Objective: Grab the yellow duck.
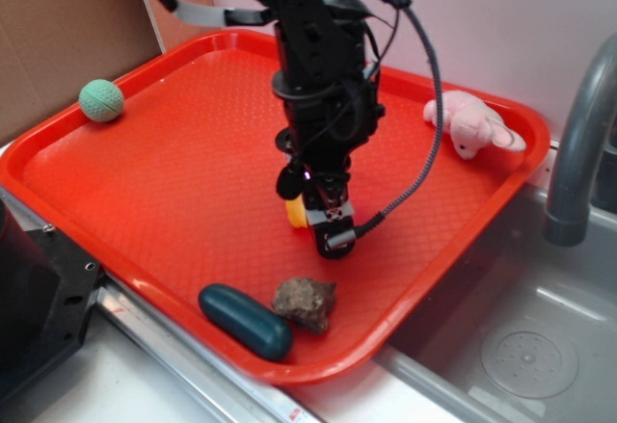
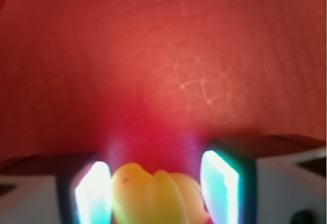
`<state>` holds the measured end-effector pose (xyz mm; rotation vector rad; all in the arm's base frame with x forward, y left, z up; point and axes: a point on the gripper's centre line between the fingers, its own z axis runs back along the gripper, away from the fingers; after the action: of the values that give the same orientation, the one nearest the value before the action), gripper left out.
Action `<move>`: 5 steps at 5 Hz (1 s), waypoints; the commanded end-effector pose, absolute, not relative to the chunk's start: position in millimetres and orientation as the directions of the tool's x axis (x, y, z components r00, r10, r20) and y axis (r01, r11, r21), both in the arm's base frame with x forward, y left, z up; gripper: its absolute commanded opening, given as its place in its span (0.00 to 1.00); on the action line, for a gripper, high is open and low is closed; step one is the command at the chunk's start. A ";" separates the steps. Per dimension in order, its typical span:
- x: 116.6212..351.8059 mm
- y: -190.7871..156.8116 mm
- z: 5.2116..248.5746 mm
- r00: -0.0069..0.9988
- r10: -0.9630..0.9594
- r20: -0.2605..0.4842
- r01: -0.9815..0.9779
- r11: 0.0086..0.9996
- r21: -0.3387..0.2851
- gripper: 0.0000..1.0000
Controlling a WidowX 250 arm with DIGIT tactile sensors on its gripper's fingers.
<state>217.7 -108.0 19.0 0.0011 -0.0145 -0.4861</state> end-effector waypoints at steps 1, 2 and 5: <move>209.1 -89.9 67.4 0.926 -0.374 0.054 0.370 0.926 0.075 0.00; 206.4 -38.8 116.2 0.985 -0.130 0.116 0.127 0.992 0.026 0.00; 202.1 47.6 263.0 0.939 0.224 0.260 -0.222 0.974 -0.037 0.00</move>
<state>212.6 62.7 251.2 -0.0191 -0.2179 0.2360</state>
